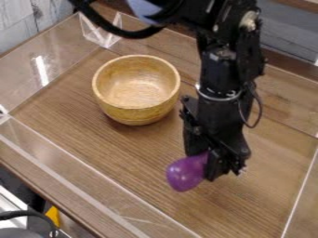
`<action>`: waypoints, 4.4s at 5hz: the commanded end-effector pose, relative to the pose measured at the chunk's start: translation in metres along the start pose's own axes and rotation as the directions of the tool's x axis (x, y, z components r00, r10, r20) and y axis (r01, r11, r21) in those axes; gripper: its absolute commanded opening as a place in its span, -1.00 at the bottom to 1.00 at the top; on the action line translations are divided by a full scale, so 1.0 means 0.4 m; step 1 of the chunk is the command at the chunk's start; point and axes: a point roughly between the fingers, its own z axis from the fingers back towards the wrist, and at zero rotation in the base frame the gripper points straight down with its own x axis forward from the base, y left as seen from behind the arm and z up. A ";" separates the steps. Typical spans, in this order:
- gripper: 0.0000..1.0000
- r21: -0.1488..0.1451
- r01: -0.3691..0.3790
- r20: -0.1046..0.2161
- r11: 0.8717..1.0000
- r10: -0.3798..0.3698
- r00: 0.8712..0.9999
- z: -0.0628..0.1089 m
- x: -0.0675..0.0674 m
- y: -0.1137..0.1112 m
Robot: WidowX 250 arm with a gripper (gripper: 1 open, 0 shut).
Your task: Put the purple eggplant in the brown bowl
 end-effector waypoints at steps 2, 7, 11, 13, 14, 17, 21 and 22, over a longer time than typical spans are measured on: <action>-1.00 0.054 -0.026 0.046 0.998 0.023 0.999 0.047 0.057 0.072; -1.00 0.127 -0.310 0.199 0.942 0.282 0.939 0.152 0.190 0.281; -1.00 0.129 -0.461 0.227 0.878 0.427 0.875 0.139 0.110 0.403; -1.00 0.155 -0.478 0.206 0.865 0.445 0.872 0.106 0.047 0.467; -1.00 0.160 -0.478 0.193 0.864 0.447 0.873 0.089 0.038 0.476; -1.00 0.172 -0.472 0.158 0.865 0.448 0.880 0.034 0.031 0.488; 1.00 0.157 -0.479 0.184 0.864 0.451 0.873 0.028 0.040 0.479; 1.00 0.152 -0.481 0.192 0.864 0.451 0.872 0.031 0.042 0.476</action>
